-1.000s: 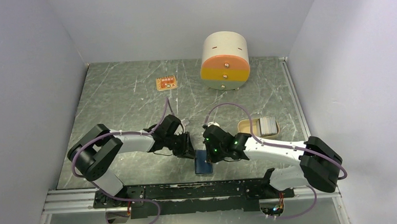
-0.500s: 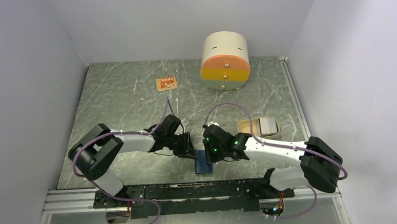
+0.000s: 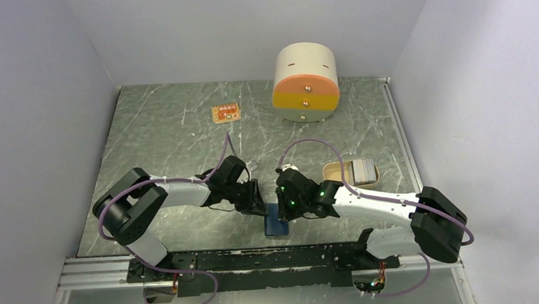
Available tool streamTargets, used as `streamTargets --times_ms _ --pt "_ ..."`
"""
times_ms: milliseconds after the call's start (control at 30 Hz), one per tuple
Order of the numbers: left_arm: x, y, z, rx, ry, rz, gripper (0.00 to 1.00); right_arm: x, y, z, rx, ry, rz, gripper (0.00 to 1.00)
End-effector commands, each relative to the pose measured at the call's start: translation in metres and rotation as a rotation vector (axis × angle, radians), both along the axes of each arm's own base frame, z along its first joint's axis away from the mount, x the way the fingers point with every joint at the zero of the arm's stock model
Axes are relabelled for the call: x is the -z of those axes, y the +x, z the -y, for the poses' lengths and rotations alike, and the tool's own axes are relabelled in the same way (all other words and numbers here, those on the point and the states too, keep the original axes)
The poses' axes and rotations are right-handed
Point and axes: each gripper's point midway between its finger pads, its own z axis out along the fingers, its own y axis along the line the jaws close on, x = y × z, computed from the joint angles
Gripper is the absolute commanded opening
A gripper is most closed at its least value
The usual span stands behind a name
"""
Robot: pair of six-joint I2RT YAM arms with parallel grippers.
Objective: Put the credit cards into the card holder
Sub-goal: Close the card holder at the center of the board.
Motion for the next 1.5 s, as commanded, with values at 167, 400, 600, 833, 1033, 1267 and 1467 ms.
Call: streamTargets --times_ms 167,400,600,833,1033,1267,1467 --pt "-0.007 0.002 0.003 0.0 -0.012 0.027 0.32 -0.005 -0.001 -0.008 -0.008 0.041 -0.005 0.0" --pt "-0.008 0.002 0.007 0.002 -0.03 0.02 0.31 -0.001 -0.004 -0.013 -0.024 0.052 -0.025 0.0" --pt "-0.008 0.003 0.006 -0.003 -0.025 0.025 0.31 -0.015 0.001 -0.012 0.005 0.044 -0.006 0.1" --pt "-0.006 0.002 0.004 -0.002 -0.015 0.029 0.31 -0.029 0.005 0.002 0.073 -0.05 0.045 0.22" --pt "-0.005 0.002 0.003 -0.002 -0.011 0.029 0.31 -0.023 0.006 0.004 0.108 -0.175 0.084 0.28" --pt "-0.006 0.001 0.001 -0.004 -0.01 0.032 0.31 -0.007 0.0 -0.002 0.079 -0.245 0.085 0.28" --pt "-0.006 0.001 0.001 0.007 -0.001 0.032 0.3 -0.009 0.004 -0.002 0.072 -0.31 0.122 0.26"
